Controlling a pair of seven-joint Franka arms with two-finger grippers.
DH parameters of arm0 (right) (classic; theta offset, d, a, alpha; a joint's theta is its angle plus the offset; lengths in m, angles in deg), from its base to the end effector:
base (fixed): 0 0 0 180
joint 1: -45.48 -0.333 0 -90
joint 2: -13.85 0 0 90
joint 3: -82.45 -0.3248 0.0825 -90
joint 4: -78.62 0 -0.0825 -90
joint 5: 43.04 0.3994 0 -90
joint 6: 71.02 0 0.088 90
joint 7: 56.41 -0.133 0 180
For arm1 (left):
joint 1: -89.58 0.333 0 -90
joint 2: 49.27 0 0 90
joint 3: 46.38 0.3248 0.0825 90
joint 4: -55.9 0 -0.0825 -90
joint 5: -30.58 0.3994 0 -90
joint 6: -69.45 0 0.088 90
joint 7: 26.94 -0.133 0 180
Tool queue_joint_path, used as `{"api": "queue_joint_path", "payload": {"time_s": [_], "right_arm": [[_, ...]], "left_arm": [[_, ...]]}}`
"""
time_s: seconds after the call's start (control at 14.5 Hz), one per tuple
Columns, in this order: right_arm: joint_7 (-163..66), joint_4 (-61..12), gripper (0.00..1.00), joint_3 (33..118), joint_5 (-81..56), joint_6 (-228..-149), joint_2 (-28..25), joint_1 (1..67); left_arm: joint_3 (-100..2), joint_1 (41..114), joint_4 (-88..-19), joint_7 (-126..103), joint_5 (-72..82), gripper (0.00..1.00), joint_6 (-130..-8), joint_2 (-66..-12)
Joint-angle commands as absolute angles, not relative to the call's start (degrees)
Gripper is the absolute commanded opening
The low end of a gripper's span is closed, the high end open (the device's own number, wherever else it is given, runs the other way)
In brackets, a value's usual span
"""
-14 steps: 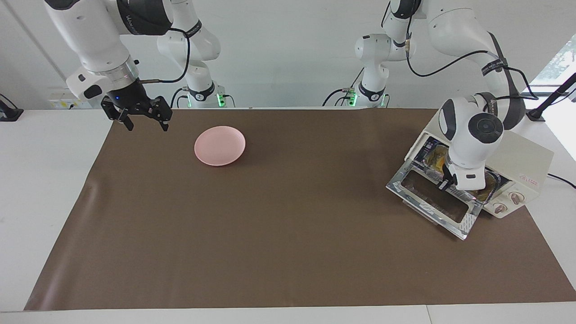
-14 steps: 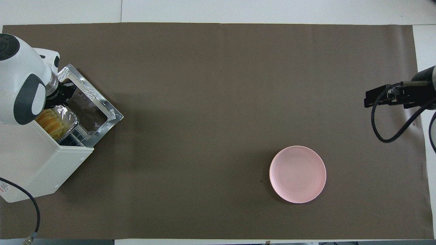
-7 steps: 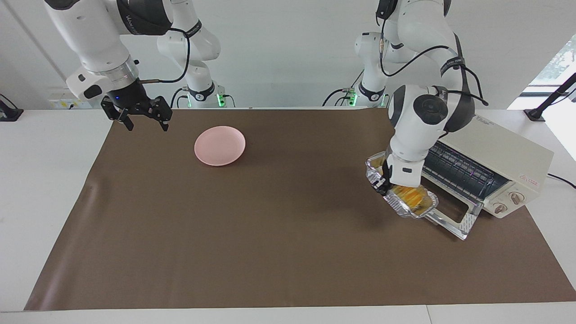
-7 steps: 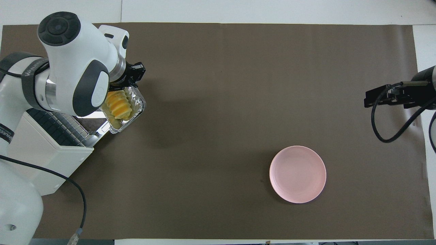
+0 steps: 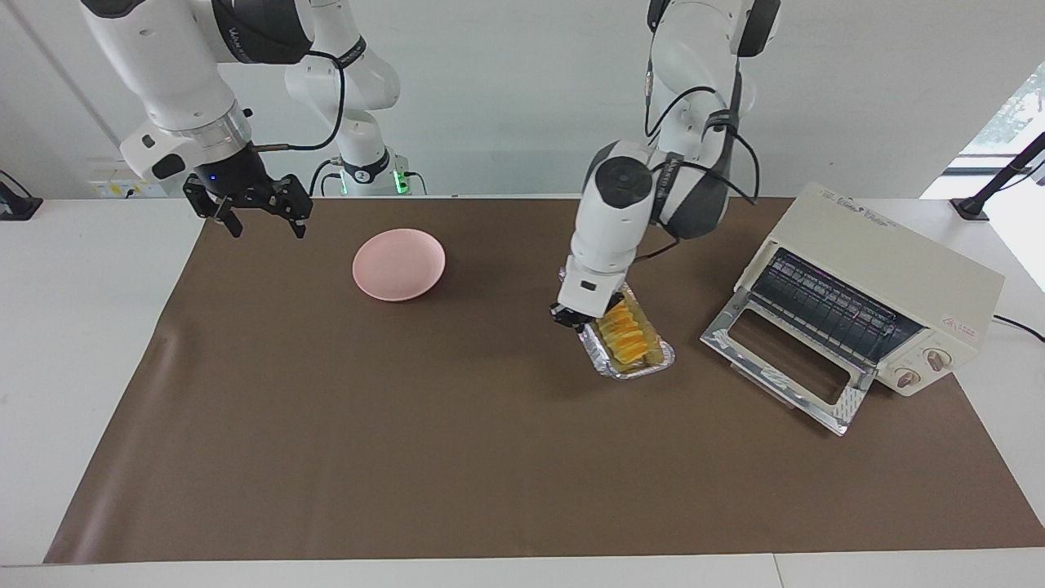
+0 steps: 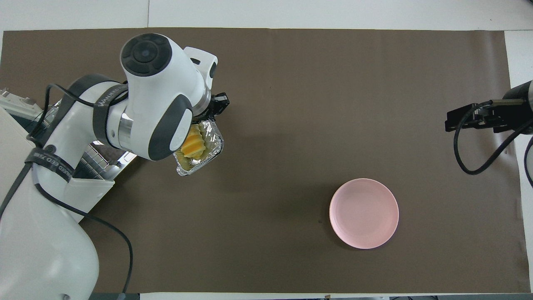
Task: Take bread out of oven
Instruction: 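Pull the foil tray out of the oven with the left gripper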
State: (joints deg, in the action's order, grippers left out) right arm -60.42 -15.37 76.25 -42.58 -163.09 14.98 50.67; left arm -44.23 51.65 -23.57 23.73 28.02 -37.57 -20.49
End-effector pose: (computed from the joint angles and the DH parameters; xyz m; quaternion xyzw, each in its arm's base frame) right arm 0.5652 0.0115 0.5876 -0.9996 0.0264 0.0071 0.0026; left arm 0.5780 -0.4277 0.3966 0.9908 0.1341 -0.0161 0.0017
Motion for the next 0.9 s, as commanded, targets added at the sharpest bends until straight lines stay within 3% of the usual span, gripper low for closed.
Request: {"api": "queue_joint_path", "payload": {"time_s": [0.0, 0.48, 0.62, 0.83], "right_arm": [[-59.84, -16.13, 1.00, 75.50, -43.30, -162.43, 16.05, 51.55], [-59.84, -16.13, 1.00, 75.59, -43.30, -162.43, 16.05, 51.55], [-59.84, -16.13, 1.00, 75.59, -43.30, -162.43, 16.05, 51.55], [-59.84, -16.13, 1.00, 75.59, -43.30, -162.43, 16.05, 51.55]], "left_arm": [[-38.32, 43.46, -1.53, 28.86, 29.71, 0.00, -28.65, -5.26], [-38.21, 36.51, -2.46, 28.60, 30.84, 0.00, -29.26, -5.68], [-38.21, 31.94, -6.13, 28.52, 36.71, 0.00, -29.17, -6.03], [-38.47, 30.96, -7.21, 28.52, 36.48, 0.00, -29.95, -6.38]]}}
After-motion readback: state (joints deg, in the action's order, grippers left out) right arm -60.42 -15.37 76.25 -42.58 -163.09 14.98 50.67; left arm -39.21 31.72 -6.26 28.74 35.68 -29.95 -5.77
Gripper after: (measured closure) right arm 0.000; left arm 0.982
